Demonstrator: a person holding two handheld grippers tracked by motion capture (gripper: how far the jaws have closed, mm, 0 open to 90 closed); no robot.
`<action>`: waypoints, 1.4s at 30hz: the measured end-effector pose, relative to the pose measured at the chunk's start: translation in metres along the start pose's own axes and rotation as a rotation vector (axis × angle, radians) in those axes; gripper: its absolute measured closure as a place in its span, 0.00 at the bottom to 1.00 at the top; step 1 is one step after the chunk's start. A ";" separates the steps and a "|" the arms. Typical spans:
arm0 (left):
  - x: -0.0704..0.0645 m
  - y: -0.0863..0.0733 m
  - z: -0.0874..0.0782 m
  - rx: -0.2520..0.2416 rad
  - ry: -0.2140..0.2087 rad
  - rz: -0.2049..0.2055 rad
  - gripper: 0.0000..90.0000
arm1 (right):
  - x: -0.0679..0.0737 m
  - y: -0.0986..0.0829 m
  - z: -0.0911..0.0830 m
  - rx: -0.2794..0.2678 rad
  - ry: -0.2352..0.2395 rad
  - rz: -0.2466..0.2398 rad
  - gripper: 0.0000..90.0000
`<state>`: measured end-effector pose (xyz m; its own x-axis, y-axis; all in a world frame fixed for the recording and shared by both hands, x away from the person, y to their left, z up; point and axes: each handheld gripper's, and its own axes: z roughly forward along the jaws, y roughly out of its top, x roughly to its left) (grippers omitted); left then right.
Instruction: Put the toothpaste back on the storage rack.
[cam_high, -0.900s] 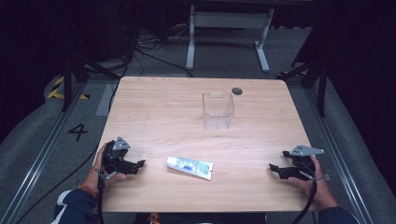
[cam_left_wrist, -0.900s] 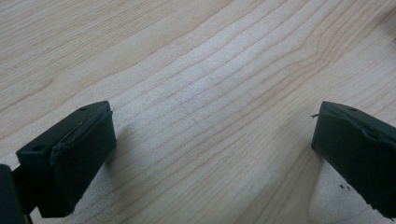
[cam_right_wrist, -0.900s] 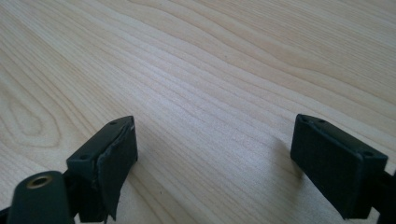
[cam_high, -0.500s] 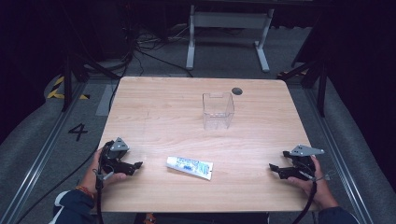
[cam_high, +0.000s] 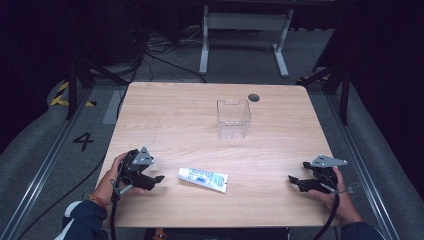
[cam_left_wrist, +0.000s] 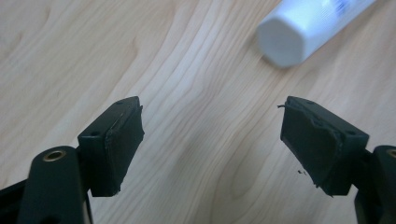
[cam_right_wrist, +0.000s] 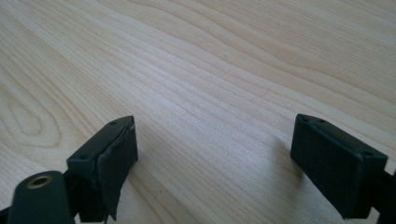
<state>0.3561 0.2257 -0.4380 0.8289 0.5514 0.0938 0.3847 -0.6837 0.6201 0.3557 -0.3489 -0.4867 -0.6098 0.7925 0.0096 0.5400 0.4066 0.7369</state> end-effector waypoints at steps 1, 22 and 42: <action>0.000 0.000 0.000 0.000 0.000 0.000 0.24 | 0.000 0.000 0.000 0.000 0.000 0.000 0.17; -0.037 0.070 0.037 0.029 -0.142 0.215 0.20 | 0.000 0.000 0.000 0.000 -0.001 0.000 0.17; -0.063 0.103 0.080 0.114 -0.240 0.316 0.24 | 0.000 0.000 0.000 0.000 0.002 -0.003 0.17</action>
<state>0.3757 0.0827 -0.4424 0.9795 0.1878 0.0735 0.1270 -0.8576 0.4985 0.3555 -0.3494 -0.4868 -0.6125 0.7904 0.0084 0.5381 0.4091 0.7370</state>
